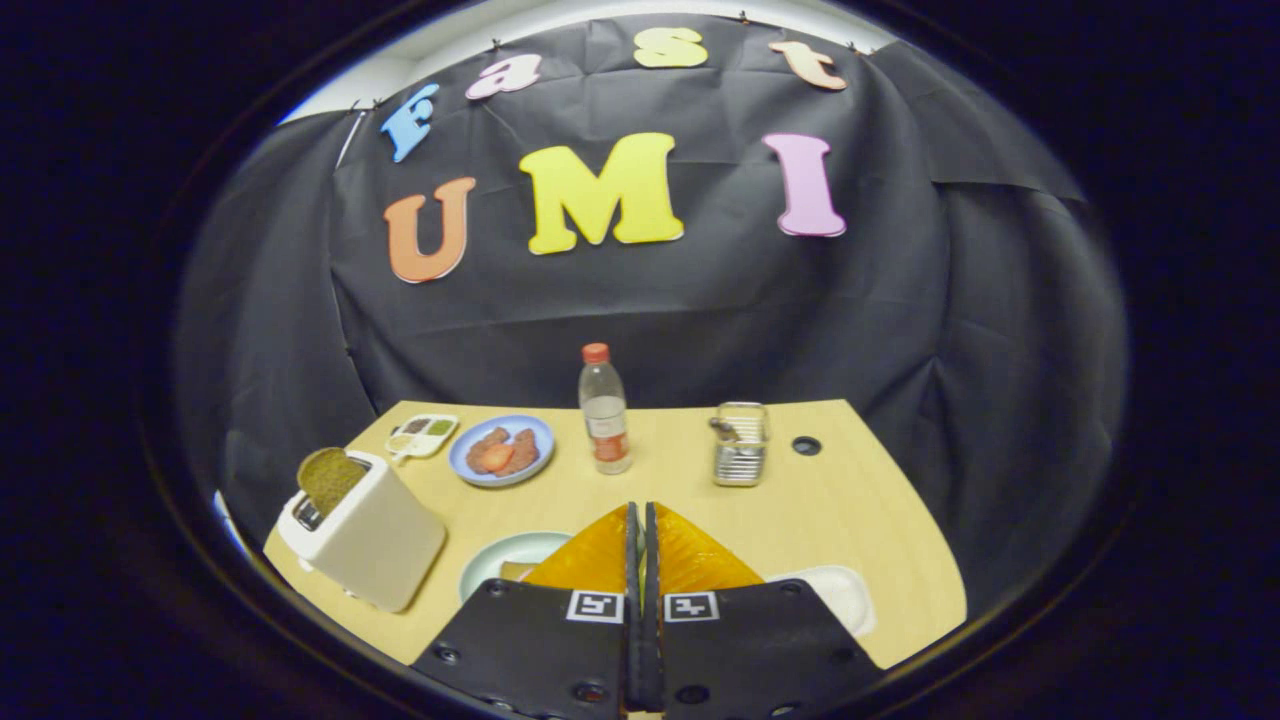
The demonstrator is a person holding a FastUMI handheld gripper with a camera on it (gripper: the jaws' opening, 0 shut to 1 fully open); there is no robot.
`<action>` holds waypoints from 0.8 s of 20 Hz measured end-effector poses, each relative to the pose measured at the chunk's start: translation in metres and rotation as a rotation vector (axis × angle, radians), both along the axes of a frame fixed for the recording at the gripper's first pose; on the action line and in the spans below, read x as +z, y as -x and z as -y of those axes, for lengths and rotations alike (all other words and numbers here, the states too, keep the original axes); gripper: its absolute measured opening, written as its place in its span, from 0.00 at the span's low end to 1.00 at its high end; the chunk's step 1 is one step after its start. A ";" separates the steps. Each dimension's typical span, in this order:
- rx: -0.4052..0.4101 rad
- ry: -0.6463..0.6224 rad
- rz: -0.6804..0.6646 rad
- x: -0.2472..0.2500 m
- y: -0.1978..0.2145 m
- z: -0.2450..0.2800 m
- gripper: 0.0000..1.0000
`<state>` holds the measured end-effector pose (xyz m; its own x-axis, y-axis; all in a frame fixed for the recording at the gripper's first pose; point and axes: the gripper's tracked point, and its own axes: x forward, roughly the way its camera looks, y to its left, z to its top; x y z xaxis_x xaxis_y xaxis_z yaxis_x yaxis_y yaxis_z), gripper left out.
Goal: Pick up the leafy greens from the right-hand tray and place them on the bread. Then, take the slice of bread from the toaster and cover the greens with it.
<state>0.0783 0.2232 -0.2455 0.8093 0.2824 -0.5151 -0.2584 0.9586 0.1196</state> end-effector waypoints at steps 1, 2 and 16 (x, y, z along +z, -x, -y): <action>0.019 -0.017 -0.012 -0.004 0.005 -0.022 0.00; 0.044 -0.029 -0.020 -0.008 0.010 -0.046 0.00; -0.022 -0.210 -0.192 -0.086 0.006 -0.126 0.00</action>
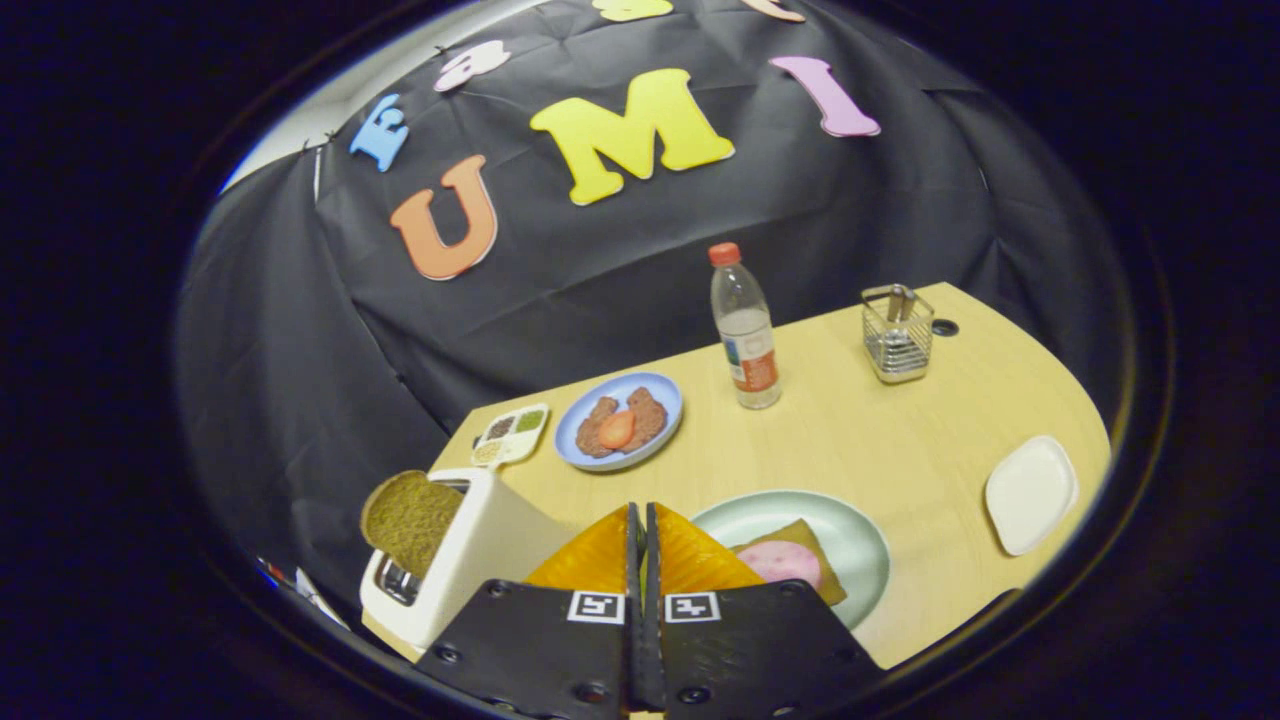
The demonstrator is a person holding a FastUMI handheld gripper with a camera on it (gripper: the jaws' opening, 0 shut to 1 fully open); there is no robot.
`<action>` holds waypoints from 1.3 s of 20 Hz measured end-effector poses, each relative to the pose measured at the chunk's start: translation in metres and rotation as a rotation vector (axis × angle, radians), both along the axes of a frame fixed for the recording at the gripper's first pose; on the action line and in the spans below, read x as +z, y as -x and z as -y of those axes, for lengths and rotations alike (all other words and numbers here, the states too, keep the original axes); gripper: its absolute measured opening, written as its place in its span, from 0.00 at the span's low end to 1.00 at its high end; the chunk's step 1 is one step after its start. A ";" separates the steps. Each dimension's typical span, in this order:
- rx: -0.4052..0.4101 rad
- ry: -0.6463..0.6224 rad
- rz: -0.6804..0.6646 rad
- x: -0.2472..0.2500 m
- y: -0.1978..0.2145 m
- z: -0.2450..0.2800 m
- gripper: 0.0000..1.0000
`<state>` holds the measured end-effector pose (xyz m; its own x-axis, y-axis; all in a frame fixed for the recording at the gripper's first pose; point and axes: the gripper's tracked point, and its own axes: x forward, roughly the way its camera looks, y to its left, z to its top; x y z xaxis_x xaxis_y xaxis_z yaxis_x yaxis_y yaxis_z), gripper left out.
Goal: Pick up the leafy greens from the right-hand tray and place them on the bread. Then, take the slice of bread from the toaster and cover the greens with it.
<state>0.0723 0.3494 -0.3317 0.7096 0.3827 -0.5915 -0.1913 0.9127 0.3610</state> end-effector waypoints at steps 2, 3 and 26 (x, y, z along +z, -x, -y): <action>-0.024 0.028 0.010 -0.007 -0.007 0.015 0.00; -0.033 0.046 0.024 -0.009 -0.011 0.023 0.00; -0.014 0.228 0.465 0.194 0.039 0.014 0.96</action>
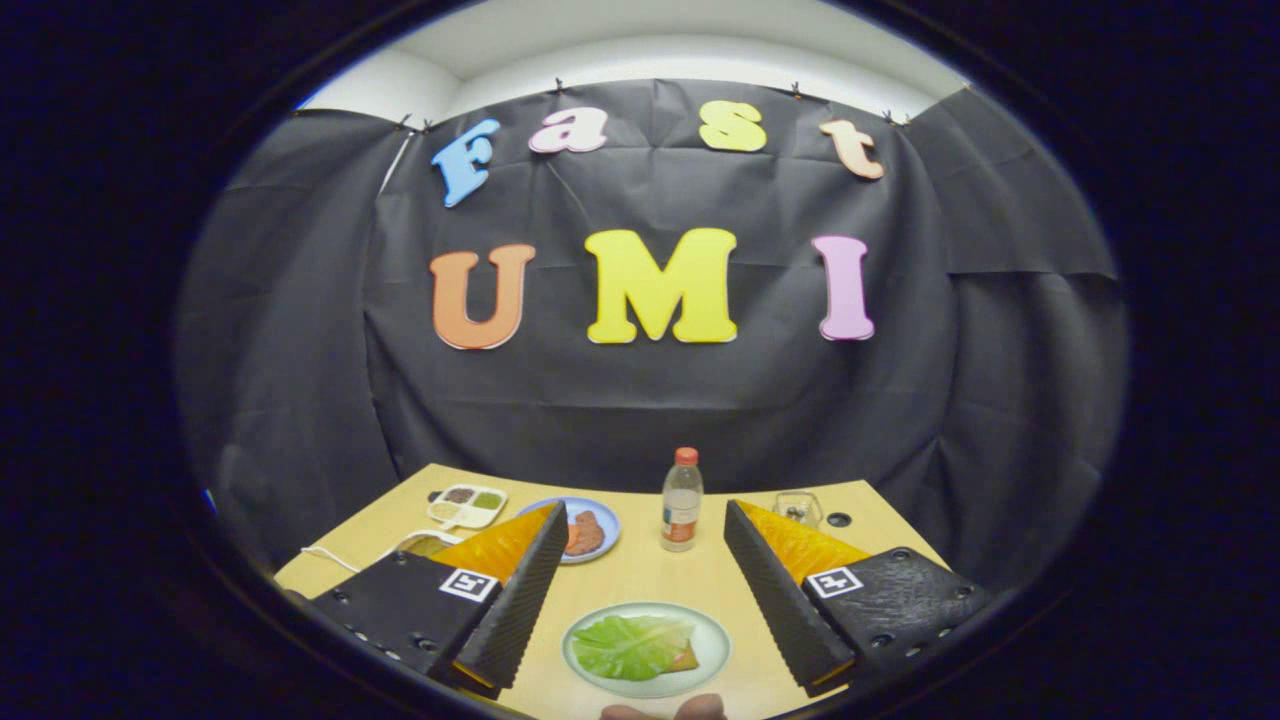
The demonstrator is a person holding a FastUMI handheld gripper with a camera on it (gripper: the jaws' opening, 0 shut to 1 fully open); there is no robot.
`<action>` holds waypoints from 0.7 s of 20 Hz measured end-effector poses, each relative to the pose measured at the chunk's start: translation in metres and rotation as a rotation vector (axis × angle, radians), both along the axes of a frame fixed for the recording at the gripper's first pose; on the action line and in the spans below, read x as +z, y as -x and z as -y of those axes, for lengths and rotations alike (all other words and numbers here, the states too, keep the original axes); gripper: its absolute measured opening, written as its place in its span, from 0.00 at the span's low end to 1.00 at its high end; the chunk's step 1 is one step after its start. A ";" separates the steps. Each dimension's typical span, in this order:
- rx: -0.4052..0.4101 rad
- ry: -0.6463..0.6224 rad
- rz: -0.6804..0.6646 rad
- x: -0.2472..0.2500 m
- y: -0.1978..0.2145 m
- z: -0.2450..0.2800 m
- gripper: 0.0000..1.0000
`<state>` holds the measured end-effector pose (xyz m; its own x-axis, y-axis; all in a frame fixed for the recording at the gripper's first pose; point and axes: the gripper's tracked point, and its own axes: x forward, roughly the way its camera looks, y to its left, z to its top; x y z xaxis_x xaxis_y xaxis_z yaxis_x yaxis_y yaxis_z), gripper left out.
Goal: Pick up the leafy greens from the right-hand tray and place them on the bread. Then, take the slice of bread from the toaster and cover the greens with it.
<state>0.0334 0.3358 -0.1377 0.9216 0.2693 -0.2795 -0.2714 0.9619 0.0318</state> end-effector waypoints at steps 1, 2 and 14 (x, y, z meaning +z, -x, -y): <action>0.023 -0.007 -0.002 0.002 0.008 -0.016 0.96; 0.052 -0.018 -0.016 0.000 0.017 -0.035 0.96; 0.101 0.012 -0.145 -0.066 0.048 -0.186 0.96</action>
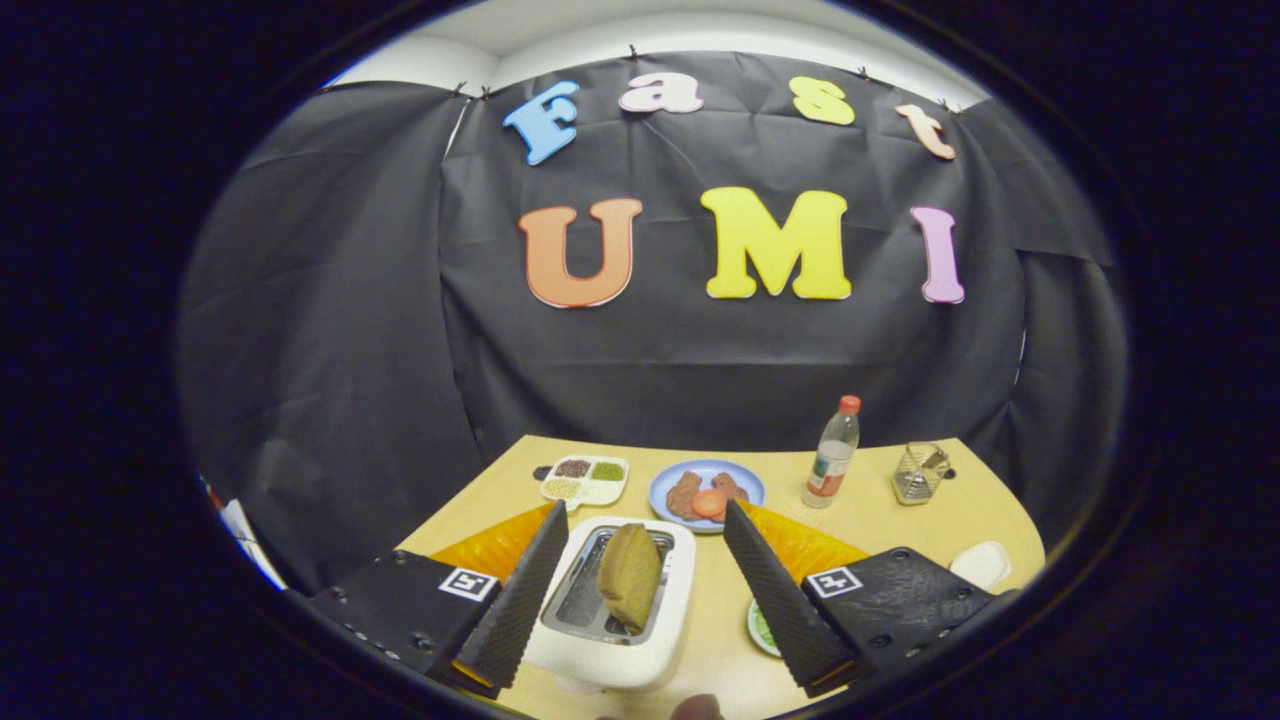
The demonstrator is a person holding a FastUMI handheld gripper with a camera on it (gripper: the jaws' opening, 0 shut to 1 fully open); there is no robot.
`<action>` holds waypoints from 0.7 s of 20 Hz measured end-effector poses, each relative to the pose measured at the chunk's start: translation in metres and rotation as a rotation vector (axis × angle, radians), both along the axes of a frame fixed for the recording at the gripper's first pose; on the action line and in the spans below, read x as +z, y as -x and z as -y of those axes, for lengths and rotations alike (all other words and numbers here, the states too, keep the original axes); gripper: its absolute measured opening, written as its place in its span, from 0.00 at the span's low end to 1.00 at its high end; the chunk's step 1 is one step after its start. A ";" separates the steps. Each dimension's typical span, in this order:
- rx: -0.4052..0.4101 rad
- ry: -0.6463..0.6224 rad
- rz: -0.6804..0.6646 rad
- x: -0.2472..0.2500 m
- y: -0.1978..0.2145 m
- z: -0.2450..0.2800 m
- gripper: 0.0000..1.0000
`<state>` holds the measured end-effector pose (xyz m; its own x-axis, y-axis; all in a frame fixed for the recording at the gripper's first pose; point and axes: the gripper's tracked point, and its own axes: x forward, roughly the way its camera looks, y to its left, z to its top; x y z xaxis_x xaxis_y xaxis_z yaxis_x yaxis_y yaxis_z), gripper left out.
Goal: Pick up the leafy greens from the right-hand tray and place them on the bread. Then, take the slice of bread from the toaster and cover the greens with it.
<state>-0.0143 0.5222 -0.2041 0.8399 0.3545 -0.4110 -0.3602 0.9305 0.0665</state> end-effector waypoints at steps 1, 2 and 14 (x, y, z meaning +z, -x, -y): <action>-0.002 0.017 -0.009 -0.011 -0.002 -0.006 0.96; 0.006 0.027 -0.014 -0.020 -0.004 -0.013 0.96; -0.065 0.161 -0.107 -0.083 -0.030 -0.024 0.58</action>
